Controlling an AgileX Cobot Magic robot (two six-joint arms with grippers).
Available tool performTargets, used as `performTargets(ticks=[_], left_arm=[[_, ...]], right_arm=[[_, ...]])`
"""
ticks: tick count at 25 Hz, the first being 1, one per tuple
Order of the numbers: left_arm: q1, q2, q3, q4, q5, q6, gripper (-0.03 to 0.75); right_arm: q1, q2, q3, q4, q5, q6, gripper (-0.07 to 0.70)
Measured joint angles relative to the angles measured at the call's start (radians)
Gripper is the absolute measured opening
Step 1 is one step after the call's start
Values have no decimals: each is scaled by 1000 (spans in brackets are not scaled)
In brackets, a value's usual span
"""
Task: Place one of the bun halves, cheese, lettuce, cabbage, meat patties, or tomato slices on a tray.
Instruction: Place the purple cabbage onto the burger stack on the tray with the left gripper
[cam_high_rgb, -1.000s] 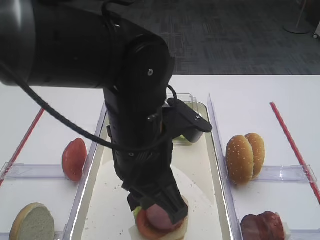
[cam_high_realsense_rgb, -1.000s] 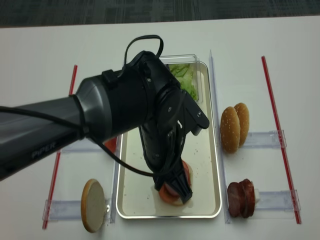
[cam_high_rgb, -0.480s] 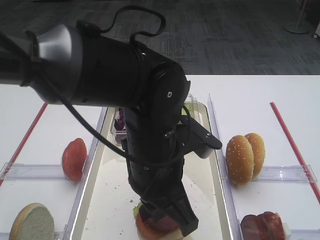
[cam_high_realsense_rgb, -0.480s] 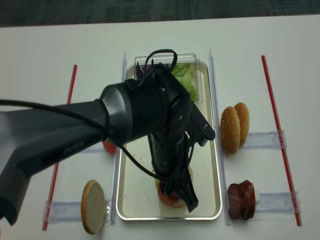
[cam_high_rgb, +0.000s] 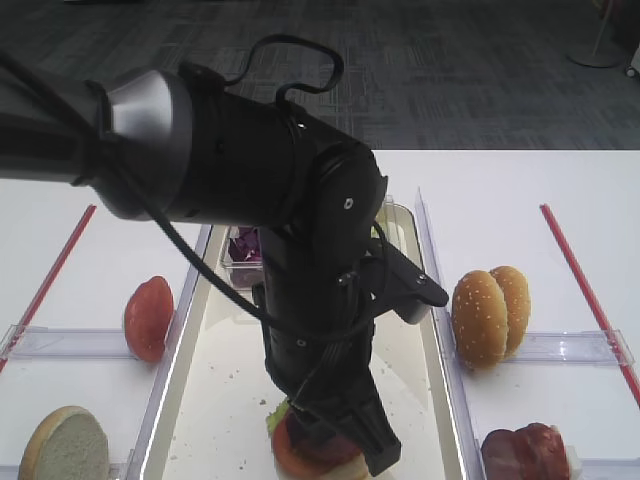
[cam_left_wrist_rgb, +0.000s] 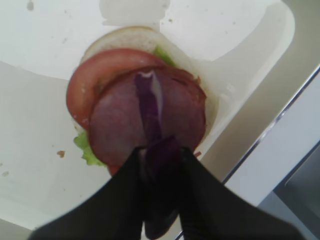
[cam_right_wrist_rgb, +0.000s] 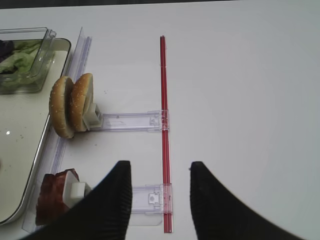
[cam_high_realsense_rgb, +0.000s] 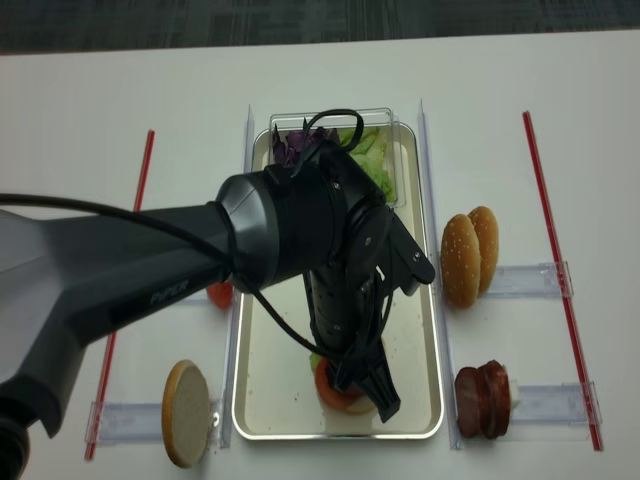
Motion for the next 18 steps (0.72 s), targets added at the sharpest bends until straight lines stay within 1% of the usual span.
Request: performTargets(ticks=[18], left_arm=[[0, 5, 0, 0, -22, 24, 123]], right_arm=[[0, 0, 0, 0, 0, 0, 319]])
